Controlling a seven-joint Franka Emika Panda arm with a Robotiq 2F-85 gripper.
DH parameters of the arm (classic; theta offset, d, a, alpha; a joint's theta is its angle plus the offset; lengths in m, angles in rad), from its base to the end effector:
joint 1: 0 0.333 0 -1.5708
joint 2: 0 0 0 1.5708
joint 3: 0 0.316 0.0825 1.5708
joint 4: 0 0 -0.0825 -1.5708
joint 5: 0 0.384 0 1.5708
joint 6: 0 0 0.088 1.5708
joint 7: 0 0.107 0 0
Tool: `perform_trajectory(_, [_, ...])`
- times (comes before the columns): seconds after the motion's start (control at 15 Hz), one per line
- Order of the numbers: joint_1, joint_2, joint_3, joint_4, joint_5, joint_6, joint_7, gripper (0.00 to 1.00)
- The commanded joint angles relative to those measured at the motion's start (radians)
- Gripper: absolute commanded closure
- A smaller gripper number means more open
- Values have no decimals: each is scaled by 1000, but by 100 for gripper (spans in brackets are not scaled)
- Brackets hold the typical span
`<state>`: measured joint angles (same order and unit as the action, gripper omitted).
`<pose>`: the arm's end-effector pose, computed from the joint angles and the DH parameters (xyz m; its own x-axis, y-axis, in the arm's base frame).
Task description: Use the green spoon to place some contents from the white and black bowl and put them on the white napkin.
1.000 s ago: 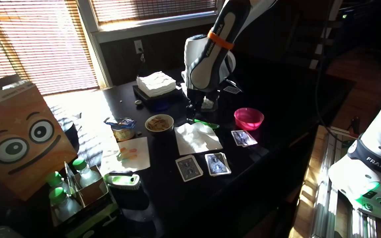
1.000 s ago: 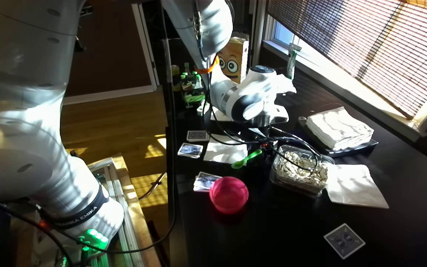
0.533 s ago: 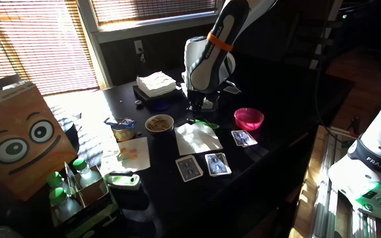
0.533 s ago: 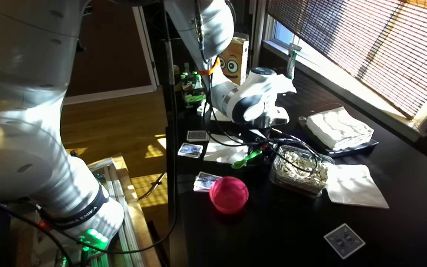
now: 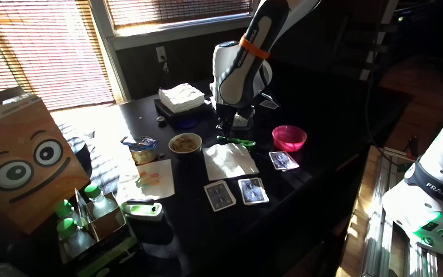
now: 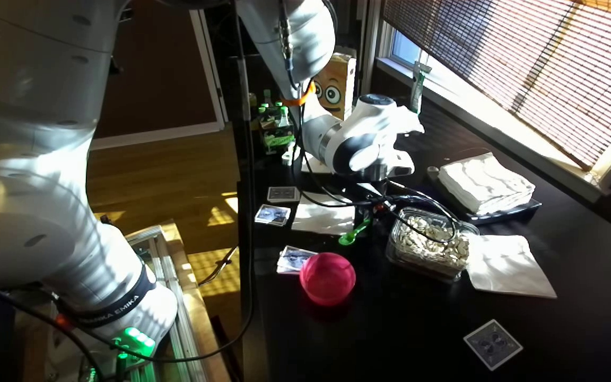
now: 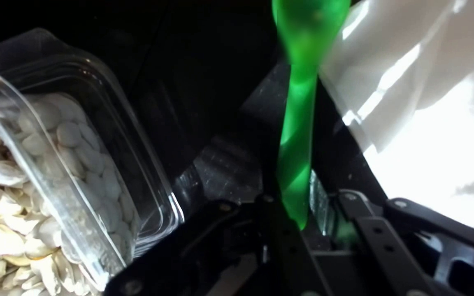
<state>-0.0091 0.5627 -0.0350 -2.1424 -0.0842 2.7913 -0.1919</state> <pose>0.5718 -0.0218 0.1442 0.9702 0.2316 0.0716 0.2268 -0.9715 0.0691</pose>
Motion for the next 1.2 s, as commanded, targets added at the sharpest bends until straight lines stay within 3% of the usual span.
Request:
perform_trajectory(0.0, [-25, 10, 26, 14, 2, -8, 4, 93])
perform_trajectory(0.73, [-79, -217, 137, -109, 99, 19, -23, 93])
perform_trajectory(0.93, [-153, -286, 277, -159, 245, 92, -153, 94])
perform_trajectory(1.13, [-292, -320, 518, -174, 495, 160, -380, 94])
